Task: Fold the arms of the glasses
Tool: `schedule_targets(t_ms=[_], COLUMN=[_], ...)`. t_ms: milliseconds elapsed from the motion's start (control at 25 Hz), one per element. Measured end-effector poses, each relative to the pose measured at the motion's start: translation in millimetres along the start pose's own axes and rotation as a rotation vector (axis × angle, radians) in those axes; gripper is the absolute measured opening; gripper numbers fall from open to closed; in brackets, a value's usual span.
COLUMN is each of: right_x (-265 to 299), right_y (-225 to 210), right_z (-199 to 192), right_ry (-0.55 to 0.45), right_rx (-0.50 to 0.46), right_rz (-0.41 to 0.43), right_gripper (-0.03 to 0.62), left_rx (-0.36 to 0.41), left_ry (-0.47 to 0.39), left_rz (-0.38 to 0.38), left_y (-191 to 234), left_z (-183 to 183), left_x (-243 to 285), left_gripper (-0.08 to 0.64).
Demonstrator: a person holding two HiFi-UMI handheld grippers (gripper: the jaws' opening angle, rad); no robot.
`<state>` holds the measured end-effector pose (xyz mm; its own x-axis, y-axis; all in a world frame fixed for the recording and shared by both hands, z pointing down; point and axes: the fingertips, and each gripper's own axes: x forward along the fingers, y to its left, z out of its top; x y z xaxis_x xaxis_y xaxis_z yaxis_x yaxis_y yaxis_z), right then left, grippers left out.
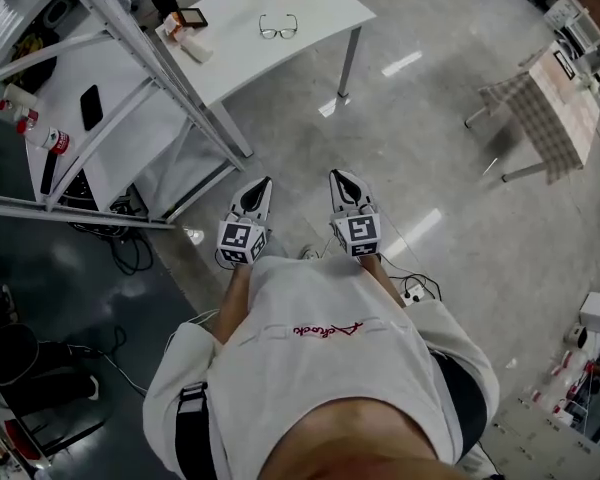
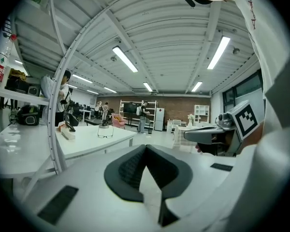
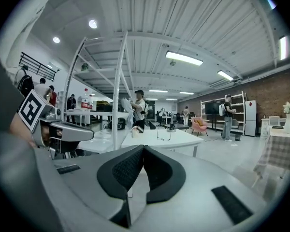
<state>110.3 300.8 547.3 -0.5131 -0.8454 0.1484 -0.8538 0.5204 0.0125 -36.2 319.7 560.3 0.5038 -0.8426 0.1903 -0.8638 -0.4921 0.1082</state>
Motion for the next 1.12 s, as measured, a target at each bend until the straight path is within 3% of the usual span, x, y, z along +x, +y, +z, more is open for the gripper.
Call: schedule_targets(t_ms=[680,1120], right_x=[45.8,136.5], right_y=[-32.4,-53.7], right_z=[-4.3,9.3], right_ry=[0.006,0.020], right_rx=[0.003,-0.016], right_rz=[0.012,0.016], right_gripper=[0.015,0.015], left_rx=[-0.018,-0.038], left_ry=[0.033,0.022], left_rz=[-0.023,-0.027], left_y=[15.5,83.2], left_z=[-7.0,11.7], left_x=[60.6,122.1], left_gripper=[0.026,0.026])
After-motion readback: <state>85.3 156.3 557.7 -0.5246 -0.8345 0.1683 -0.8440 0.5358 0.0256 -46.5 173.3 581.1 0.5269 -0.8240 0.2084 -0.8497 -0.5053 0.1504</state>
